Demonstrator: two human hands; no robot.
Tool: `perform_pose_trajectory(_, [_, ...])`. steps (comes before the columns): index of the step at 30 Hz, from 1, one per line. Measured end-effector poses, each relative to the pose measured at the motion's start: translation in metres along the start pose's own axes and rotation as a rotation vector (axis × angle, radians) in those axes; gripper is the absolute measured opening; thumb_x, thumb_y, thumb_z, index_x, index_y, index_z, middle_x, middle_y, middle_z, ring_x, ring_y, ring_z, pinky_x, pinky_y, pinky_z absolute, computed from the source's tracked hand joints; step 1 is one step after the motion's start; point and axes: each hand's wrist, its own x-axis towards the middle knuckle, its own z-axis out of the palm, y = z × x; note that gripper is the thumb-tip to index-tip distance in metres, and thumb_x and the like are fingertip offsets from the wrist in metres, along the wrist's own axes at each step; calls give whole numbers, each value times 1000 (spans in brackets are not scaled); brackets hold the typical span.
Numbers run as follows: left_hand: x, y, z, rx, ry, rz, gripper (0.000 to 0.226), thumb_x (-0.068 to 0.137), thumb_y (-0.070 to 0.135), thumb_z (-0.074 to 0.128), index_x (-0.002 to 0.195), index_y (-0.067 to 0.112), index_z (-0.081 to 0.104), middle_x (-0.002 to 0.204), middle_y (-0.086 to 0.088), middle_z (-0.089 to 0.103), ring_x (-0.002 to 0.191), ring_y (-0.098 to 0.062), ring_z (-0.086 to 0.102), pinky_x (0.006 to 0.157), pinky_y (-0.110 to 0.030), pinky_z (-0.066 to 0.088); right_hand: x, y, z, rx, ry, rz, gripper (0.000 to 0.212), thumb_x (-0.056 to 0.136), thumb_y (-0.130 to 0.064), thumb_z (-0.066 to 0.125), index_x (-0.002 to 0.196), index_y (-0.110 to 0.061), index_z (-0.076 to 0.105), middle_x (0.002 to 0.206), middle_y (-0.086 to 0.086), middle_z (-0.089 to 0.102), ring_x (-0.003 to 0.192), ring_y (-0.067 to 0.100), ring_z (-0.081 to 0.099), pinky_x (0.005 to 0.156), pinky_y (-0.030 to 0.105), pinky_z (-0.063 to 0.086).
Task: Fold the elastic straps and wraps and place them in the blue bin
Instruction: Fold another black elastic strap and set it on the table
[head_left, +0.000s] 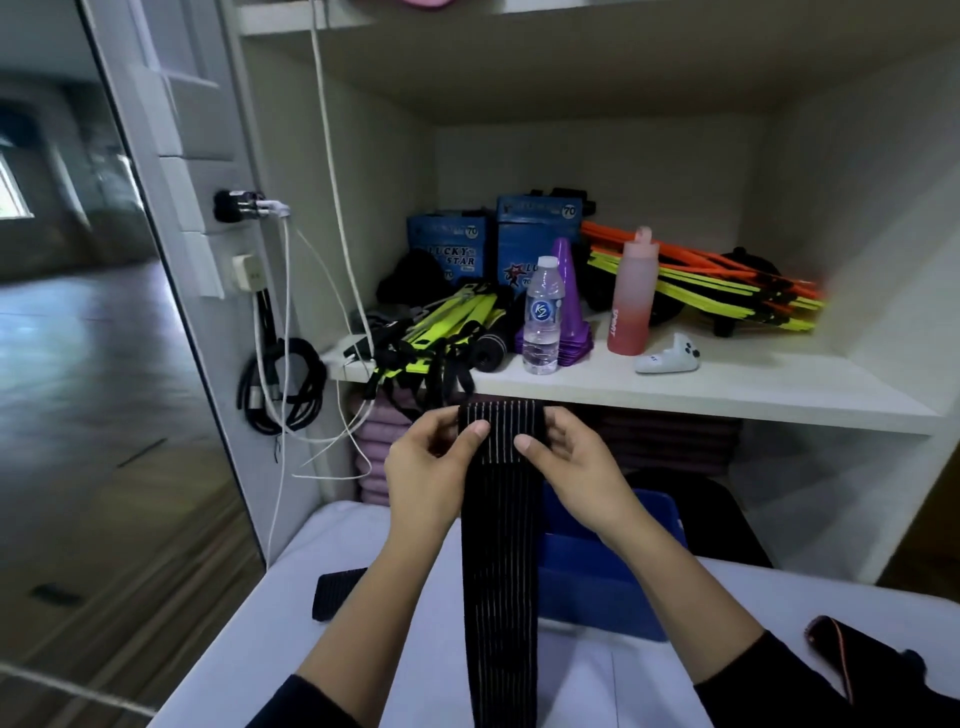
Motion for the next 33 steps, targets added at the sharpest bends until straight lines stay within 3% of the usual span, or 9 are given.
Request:
perform_pose_trajectory(2, [4, 1, -10, 34, 2, 36, 12, 80, 25, 70, 92, 26, 69, 81, 2, 72, 78, -20, 69, 75, -48, 56, 3, -2, 7, -3, 14, -33, 24, 90, -12, 59, 113, -15, 59, 107, -6, 67, 97, -6, 62, 79, 5, 45])
perform_pose_trajectory(6, [22, 13, -24, 277, -24, 240, 19, 86, 23, 63, 102, 14, 69, 87, 3, 71, 75, -4, 63, 68, -9, 45, 25, -8, 20, 23, 41, -66, 21, 90, -13, 58, 110, -19, 61, 107, -4, 69, 101, 2, 64, 87, 15, 49])
perform_pose_trajectory(10, [58, -2, -31, 406, -114, 211, 26, 91, 13, 55, 115, 13, 64, 105, -3, 70, 98, -15, 63, 83, -21, 44, 65, 17, 34, -18, 26, 19, 21, 90, -15, 58, 111, -15, 62, 107, 3, 69, 102, 12, 65, 93, 32, 51])
perform_pose_trajectory(15, [98, -39, -23, 514, -102, 111, 24, 91, 10, 53, 111, 4, 65, 100, -16, 71, 94, -28, 64, 70, -18, 35, 115, 54, 61, -201, 55, 118, 22, 91, -15, 56, 112, -8, 59, 106, 9, 68, 102, 21, 64, 91, 35, 50])
perform_pose_trajectory(18, [124, -41, -22, 502, -46, 127, 19, 89, 12, 56, 103, 3, 66, 91, -15, 71, 87, -29, 65, 71, -25, 40, 144, 54, 67, -196, 71, 91, 19, 91, -11, 55, 109, -6, 58, 103, 10, 68, 97, 21, 64, 84, 28, 49])
perform_pose_trajectory(21, [145, -36, -25, 442, -9, 197, 16, 87, 13, 59, 99, 5, 66, 87, -10, 72, 84, -26, 66, 75, -29, 46, 161, 40, 66, -130, 70, 15, 16, 91, -9, 55, 107, -9, 58, 97, 3, 66, 85, 8, 62, 71, 9, 48])
perform_pose_trajectory(23, [149, -35, -27, 415, -7, 226, 19, 87, 16, 60, 103, 8, 66, 91, -8, 72, 86, -23, 66, 80, -32, 51, 163, 35, 63, -105, 68, -32, 19, 91, -10, 55, 110, -9, 58, 100, 3, 66, 90, 8, 63, 77, 11, 49])
perform_pose_trajectory(27, [126, -47, -31, 373, -15, 197, 26, 85, 14, 63, 111, 10, 65, 95, -5, 72, 86, -14, 65, 84, -26, 50, 139, 55, 60, -133, 35, -27, 22, 90, -16, 57, 112, -16, 59, 104, 3, 68, 99, 12, 64, 86, 26, 51])
perform_pose_trajectory(33, [41, -122, -49, 418, -174, 16, 15, 83, 10, 65, 98, 11, 68, 78, 6, 66, 70, -2, 62, 60, -1, 41, 43, 120, 68, -227, -59, 139, 10, 89, -12, 59, 98, -7, 62, 90, 3, 69, 79, 0, 64, 71, 16, 51])
